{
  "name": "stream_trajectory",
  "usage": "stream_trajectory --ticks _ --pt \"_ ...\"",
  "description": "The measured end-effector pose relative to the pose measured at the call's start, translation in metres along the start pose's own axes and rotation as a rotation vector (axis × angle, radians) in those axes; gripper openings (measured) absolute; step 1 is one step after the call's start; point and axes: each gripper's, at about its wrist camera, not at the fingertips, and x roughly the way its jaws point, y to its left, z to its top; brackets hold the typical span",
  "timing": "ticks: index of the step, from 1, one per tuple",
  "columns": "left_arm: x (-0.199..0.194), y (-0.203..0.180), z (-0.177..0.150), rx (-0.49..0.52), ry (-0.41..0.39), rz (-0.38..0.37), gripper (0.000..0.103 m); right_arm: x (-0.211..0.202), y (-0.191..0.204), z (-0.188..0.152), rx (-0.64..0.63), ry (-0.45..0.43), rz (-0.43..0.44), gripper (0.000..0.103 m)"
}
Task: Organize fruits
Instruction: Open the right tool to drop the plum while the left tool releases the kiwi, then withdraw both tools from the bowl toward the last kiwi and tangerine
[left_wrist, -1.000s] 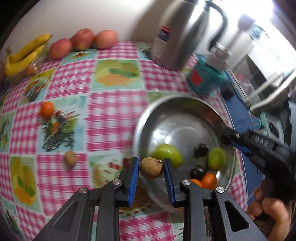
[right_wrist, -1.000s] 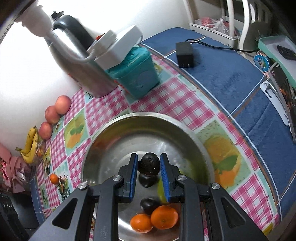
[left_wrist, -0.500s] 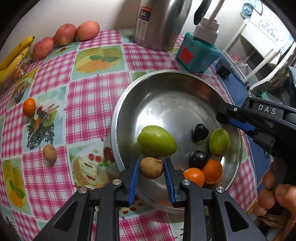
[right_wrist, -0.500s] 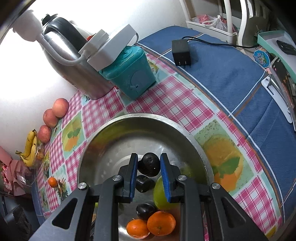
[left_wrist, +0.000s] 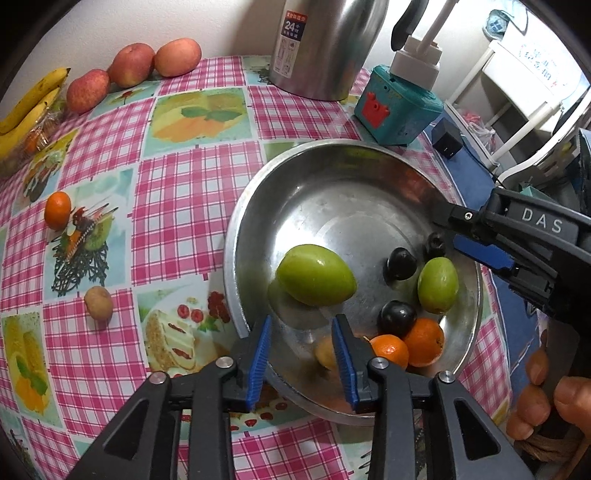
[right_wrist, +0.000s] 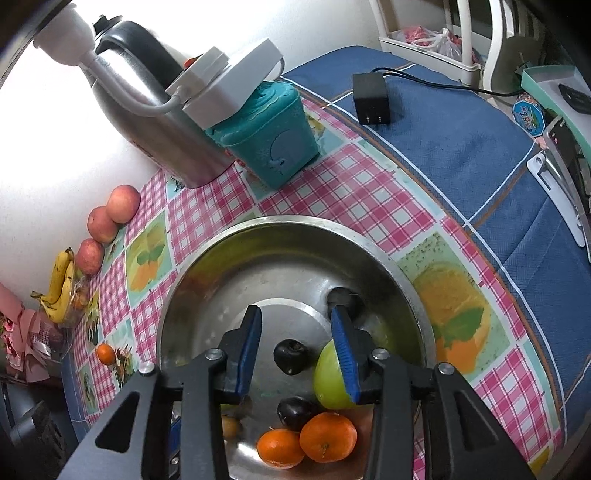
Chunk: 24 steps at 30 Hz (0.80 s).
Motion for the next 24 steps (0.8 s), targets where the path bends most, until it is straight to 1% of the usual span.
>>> stream_trajectory --ticks 3,5,6,8,9,10,14,16,19,22,24 --pt "-0.005 0.001 0.001 -0.001 -0.005 -0.012 0.046 -0.001 0.004 0.000 -0.022 0.006 -0.017 0.045" --pt "-0.009 0.003 0.001 -0.004 -0.013 -0.013 0.055 -0.002 0.007 -0.001 -0.033 0.011 -0.022 0.047" --pt "-0.012 0.004 0.002 -0.007 -0.016 -0.002 0.062 -0.002 0.008 -0.001 -0.040 0.013 -0.025 0.047" --pt "-0.016 0.009 0.003 -0.021 -0.026 0.006 0.064 -0.004 0.012 -0.001 -0.058 0.017 -0.039 0.057" --pt "-0.017 0.013 0.003 -0.030 -0.027 0.008 0.068 -0.004 0.013 -0.001 -0.066 0.015 -0.045 0.058" --pt "-0.018 0.017 0.004 -0.044 -0.029 0.016 0.074 -0.005 0.015 -0.001 -0.076 0.014 -0.056 0.059" --pt "-0.021 0.032 0.005 -0.073 -0.033 0.078 0.083 -0.009 0.021 -0.003 -0.108 0.012 -0.081 0.060" --pt "-0.023 0.040 0.006 -0.089 -0.038 0.109 0.090 -0.010 0.025 -0.004 -0.127 0.011 -0.093 0.062" --pt "-0.026 0.052 0.007 -0.122 -0.041 0.124 0.097 -0.012 0.028 -0.005 -0.148 0.010 -0.105 0.063" --pt "-0.031 0.064 0.009 -0.153 -0.050 0.146 0.103 -0.013 0.032 -0.007 -0.169 0.013 -0.113 0.063" --pt "-0.033 0.071 0.012 -0.172 -0.058 0.172 0.103 -0.012 0.036 -0.010 -0.185 0.016 -0.119 0.065"
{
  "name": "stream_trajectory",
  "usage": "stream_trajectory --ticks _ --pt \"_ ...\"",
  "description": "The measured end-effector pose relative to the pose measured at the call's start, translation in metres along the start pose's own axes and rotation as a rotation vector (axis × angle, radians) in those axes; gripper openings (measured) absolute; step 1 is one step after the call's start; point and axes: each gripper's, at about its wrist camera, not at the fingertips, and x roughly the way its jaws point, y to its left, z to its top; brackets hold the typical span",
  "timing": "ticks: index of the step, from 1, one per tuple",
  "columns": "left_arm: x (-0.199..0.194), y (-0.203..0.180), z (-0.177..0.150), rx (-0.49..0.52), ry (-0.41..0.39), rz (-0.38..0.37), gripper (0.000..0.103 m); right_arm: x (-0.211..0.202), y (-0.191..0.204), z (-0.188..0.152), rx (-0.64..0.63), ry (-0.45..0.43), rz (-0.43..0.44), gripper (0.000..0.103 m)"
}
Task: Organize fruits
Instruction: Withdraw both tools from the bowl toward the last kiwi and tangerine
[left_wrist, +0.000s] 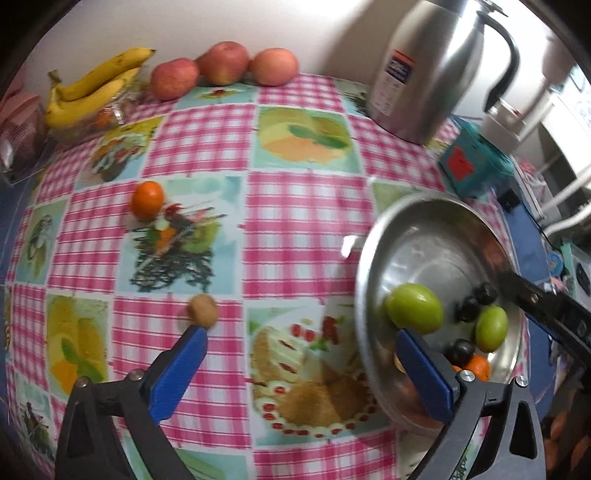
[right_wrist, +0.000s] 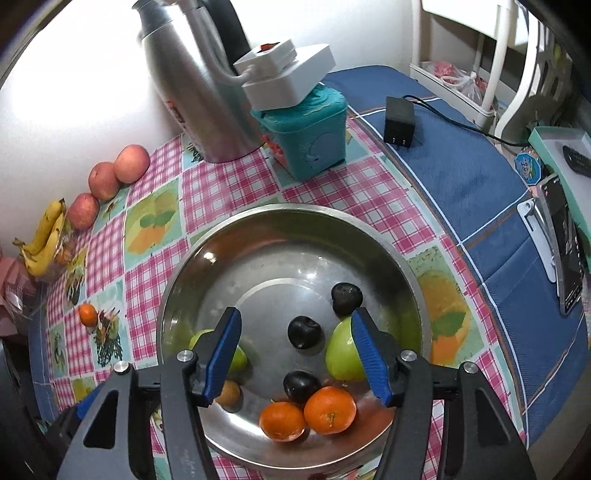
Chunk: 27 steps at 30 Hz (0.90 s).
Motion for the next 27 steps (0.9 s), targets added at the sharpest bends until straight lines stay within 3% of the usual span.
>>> stream_trajectory --ticks 2,15,27 --pt "-0.001 0.008 0.001 -0.022 -0.001 0.018 0.103 -0.001 0.004 -0.002 -0.014 0.001 -0.002 0.069" --pt "-0.014 0.057 0.012 -0.139 -0.054 0.091 0.103 -0.004 0.051 -0.019 -0.152 0.013 0.010 0.069" --pt "-0.024 0.079 0.015 -0.126 -0.098 0.212 0.103 -0.004 0.083 -0.030 -0.239 0.005 0.021 0.069"
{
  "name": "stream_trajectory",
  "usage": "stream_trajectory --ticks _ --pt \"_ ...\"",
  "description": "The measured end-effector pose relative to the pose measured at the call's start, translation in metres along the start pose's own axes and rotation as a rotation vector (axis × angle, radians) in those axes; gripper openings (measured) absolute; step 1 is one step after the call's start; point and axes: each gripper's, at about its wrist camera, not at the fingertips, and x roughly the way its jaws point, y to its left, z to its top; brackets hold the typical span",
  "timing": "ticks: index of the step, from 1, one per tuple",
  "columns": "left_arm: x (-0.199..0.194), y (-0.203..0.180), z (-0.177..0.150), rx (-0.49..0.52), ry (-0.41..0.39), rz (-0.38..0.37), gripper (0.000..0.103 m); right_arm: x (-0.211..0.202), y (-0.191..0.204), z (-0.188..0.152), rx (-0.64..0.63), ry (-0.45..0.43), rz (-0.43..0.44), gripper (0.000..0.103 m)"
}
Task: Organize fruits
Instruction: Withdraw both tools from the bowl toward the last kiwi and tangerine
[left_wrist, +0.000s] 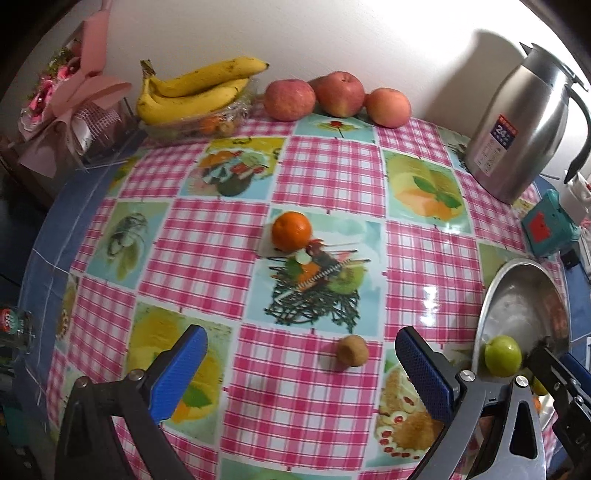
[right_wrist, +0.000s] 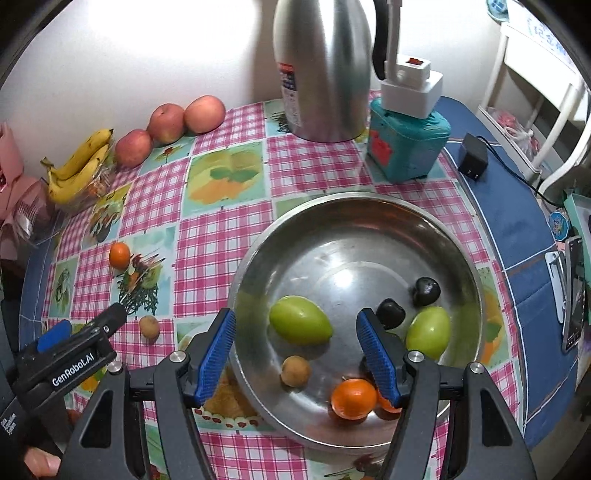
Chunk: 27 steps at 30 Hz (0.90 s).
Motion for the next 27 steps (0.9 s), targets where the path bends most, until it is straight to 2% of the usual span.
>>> stream_trajectory --ticks 4,8,27 --pt "-0.002 0.005 0.001 0.001 -0.011 0.019 0.103 0.002 0.002 -0.001 -0.005 0.002 -0.002 0.070" --pt "-0.001 0.008 0.001 0.000 -0.004 0.021 0.103 0.004 0.001 -0.003 -0.008 -0.009 -0.012 0.092" --pt "0.004 0.015 0.002 0.027 0.003 -0.010 0.103 0.011 -0.001 -0.005 0.018 -0.040 -0.019 0.093"
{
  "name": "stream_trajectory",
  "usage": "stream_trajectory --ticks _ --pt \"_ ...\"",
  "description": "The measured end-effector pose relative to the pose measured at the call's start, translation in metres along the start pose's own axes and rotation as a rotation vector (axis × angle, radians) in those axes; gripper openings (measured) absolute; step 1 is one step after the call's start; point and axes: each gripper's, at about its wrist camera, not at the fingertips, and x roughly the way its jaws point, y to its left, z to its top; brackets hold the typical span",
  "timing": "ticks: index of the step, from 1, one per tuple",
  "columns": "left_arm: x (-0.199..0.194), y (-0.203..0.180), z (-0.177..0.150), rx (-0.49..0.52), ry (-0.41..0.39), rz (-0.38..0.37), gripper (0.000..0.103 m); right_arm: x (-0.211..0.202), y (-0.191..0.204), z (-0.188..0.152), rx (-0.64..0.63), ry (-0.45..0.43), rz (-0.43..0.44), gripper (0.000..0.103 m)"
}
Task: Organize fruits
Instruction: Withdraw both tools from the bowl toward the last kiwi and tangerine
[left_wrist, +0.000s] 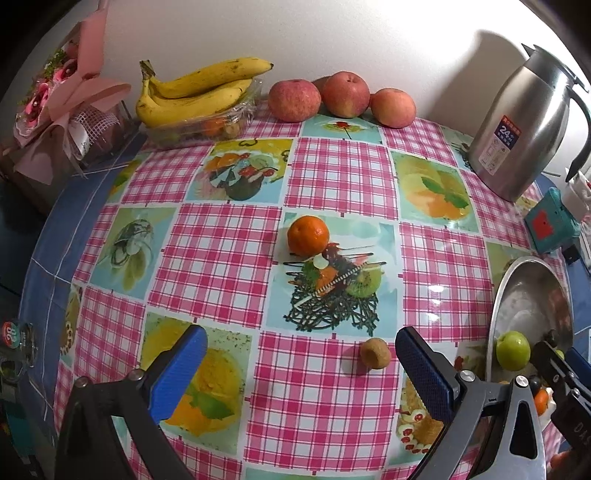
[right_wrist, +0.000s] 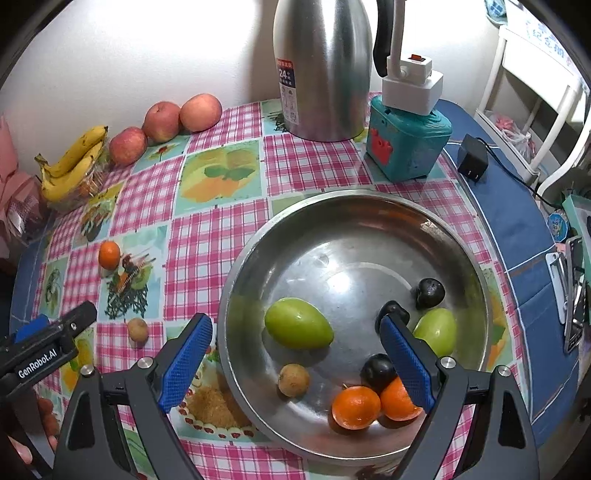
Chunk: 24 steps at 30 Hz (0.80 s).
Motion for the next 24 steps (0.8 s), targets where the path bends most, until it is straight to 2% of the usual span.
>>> stream_trajectory --ticks 7,12,24 --pt "-0.004 0.012 0.008 -0.001 -0.040 0.010 0.103 0.001 0.008 0.000 0.002 -0.014 0.016 0.093" --pt "-0.007 0.026 0.014 -0.017 -0.069 0.038 0.103 0.003 0.023 0.000 -0.048 -0.019 0.023 0.093" --pt "0.006 0.055 0.015 -0.013 -0.017 0.095 0.103 0.016 0.060 -0.004 -0.118 0.007 0.087 0.093"
